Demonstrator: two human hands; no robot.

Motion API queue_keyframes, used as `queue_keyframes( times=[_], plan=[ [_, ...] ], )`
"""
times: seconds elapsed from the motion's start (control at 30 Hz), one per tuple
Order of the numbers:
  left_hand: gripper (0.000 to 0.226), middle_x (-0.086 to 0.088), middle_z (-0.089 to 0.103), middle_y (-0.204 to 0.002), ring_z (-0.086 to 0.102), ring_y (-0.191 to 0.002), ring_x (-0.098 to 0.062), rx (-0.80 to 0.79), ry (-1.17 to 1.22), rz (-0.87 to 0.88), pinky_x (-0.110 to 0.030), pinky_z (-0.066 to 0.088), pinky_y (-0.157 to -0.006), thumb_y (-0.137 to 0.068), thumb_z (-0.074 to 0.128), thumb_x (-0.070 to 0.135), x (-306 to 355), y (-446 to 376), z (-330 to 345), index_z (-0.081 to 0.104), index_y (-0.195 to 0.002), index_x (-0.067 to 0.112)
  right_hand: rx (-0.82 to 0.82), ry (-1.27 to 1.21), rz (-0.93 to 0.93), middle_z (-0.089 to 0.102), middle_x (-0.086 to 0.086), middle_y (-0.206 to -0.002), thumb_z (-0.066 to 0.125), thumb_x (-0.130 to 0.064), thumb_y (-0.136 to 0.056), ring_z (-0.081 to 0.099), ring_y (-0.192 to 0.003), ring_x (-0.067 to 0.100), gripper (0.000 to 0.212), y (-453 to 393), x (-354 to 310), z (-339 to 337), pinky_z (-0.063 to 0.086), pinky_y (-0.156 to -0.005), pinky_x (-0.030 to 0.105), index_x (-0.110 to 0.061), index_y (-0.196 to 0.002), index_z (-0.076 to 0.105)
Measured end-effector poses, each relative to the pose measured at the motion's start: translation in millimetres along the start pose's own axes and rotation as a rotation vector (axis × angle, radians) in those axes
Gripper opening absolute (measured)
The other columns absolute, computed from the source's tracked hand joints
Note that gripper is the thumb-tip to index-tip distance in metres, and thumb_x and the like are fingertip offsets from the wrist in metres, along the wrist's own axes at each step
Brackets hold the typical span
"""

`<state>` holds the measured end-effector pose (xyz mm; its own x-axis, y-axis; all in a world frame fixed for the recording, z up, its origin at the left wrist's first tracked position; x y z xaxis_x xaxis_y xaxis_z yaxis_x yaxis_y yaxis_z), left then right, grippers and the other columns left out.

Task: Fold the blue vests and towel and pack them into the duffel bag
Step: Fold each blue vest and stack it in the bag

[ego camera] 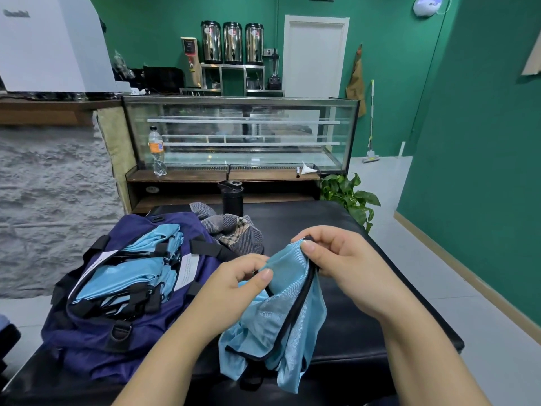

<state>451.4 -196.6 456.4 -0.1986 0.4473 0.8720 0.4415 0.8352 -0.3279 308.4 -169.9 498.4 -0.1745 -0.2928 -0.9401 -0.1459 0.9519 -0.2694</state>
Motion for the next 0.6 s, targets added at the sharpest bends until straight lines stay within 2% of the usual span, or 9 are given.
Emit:
queue_keyframes(
  times=[0.1, 0.2, 0.27, 0.33, 0.37, 0.47, 0.53, 0.6],
  plan=[
    [0.033, 0.001, 0.067, -0.091, 0.062, -0.087, -0.02, 0.026, -0.029, 0.017, -0.026, 0.048, -0.082, -0.076, 0.055, 0.053, 10, -4, -4, 0.07, -0.082, 0.024, 0.084, 0.002, -0.004, 0.072, 0.004, -0.087, 0.055, -0.019, -0.094, 0.065, -0.08, 0.016, 0.015, 0, 2, -15, 0.052, -0.081, 0.043, -0.018, -0.092, 0.07],
    [0.013, 0.01, 0.067, -0.078, 0.06, -0.073, -0.005, 0.053, -0.087, 0.033, -0.015, 0.045, -0.072, -0.084, 0.066, 0.036, 26, -10, -10, 0.072, -0.073, 0.034, 0.196, 0.071, 0.003, 0.073, 0.001, -0.086, 0.053, -0.014, -0.097, 0.066, -0.08, 0.013, 0.017, -3, 1, -34, 0.053, -0.086, 0.042, -0.019, -0.093, 0.069],
    [0.024, 0.013, 0.066, -0.069, 0.058, -0.065, -0.003, 0.034, -0.171, 0.018, -0.019, 0.046, -0.068, -0.088, 0.067, 0.024, 36, -18, -12, 0.072, -0.07, 0.038, 0.247, 0.144, -0.004, 0.072, -0.006, -0.083, 0.053, -0.016, -0.097, 0.066, -0.079, 0.009, 0.017, -8, -4, -43, 0.054, -0.083, 0.038, -0.023, -0.091, 0.067],
    [0.019, 0.006, 0.071, -0.072, 0.063, -0.067, -0.015, -0.001, -0.25, -0.011, -0.032, 0.052, -0.072, -0.088, 0.067, 0.028, 46, -28, -15, 0.074, -0.075, 0.04, 0.272, 0.221, -0.047, 0.069, -0.012, -0.079, 0.053, -0.018, -0.097, 0.063, -0.077, 0.003, 0.018, -15, -18, -47, 0.054, -0.08, 0.033, -0.026, -0.089, 0.066],
    [0.019, 0.004, 0.073, -0.075, 0.066, -0.068, -0.015, -0.003, -0.278, -0.01, -0.034, 0.053, -0.073, -0.087, 0.068, 0.027, 55, -34, -19, 0.075, -0.078, 0.042, 0.277, 0.257, -0.081, 0.067, -0.015, -0.078, 0.053, -0.018, -0.097, 0.061, -0.076, 0.0, 0.019, -18, -29, -49, 0.052, -0.078, 0.028, -0.028, -0.087, 0.065],
    [0.025, 0.009, 0.07, -0.066, 0.054, -0.051, -0.004, 0.029, -0.373, 0.014, -0.019, 0.045, -0.058, -0.085, 0.068, 0.022, 91, -50, -39, 0.075, -0.074, 0.043, 0.278, 0.341, -0.169, 0.068, -0.017, -0.082, 0.055, -0.02, -0.096, 0.06, -0.078, -0.003, 0.017, -25, -67, -55, 0.048, -0.075, 0.016, -0.029, -0.089, 0.067],
    [0.023, 0.006, 0.067, -0.061, 0.048, -0.053, -0.006, 0.049, -0.424, 0.046, -0.022, 0.04, -0.056, -0.085, 0.069, 0.024, 122, -62, -55, 0.074, -0.07, 0.041, 0.275, 0.379, -0.209, 0.07, -0.008, -0.086, 0.057, -0.021, -0.095, 0.062, -0.079, 0.008, 0.012, -32, -92, -60, 0.049, -0.076, 0.024, -0.027, -0.094, 0.067],
    [0.02, 0.007, 0.068, -0.062, 0.05, -0.053, -0.004, 0.076, -0.477, 0.104, -0.021, 0.046, -0.059, -0.085, 0.069, 0.024, 155, -74, -69, 0.073, -0.07, 0.036, 0.27, 0.436, -0.233, 0.067, 0.001, -0.082, 0.059, -0.019, -0.093, 0.057, -0.069, 0.015, 0.011, -40, -117, -63, 0.048, -0.071, 0.03, -0.028, -0.095, 0.066]
  ],
)
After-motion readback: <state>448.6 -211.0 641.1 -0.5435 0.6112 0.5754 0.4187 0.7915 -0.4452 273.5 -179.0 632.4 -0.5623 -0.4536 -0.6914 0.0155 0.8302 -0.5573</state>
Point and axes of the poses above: each hand's wrist, its own y-axis away from the middle knuckle, its own z-axis out of the palm, x = y × z, the point moved 9 cm from there along -y, towards the middle knuckle
